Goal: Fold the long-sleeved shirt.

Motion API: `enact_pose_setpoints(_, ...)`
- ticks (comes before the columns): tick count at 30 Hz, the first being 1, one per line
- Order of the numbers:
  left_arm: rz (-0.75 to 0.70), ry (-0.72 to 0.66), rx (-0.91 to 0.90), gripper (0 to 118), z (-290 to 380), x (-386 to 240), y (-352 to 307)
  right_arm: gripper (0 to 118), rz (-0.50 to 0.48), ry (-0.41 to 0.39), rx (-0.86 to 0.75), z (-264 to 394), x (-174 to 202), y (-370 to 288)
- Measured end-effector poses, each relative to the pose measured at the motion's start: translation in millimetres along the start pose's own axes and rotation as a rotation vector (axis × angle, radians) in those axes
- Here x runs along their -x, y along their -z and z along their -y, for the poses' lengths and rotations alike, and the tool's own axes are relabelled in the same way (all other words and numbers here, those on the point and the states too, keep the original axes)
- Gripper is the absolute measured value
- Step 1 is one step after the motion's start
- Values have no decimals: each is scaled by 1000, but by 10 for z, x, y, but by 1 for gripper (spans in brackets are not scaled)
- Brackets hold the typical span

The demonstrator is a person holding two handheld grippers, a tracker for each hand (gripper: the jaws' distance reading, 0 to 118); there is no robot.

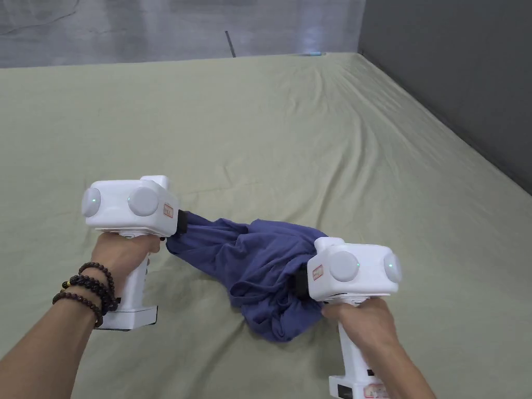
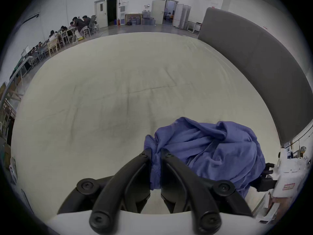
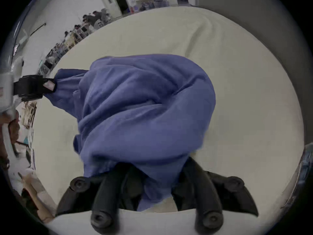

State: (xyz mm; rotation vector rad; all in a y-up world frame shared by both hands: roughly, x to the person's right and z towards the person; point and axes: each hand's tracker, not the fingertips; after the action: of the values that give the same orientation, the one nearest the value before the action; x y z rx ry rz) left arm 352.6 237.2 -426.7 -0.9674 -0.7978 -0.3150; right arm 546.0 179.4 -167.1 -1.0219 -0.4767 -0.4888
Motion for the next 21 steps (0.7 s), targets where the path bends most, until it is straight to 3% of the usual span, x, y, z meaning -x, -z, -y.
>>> enact_pose_setpoints(3, 98, -109, -62, 6, 27, 216, -217, 20, -90, 91, -141, 3, -181, -430)
enact_pose_setpoints(9, 98, -164, -254, 6, -120, 599, -1006, 18, -131, 112, -343, -412, -312, -1215)
enact_pose_setpoints(15, 59, -181, -420, 6, -391, 957, -1747, 18, -174, 50, -492, -1116, -99, -1697)
enact_pose_setpoints(21, 17, -155, -572, 6, -1109, 1002, -2422, 18, -191, -96, -590, -2165, 595, -2263)
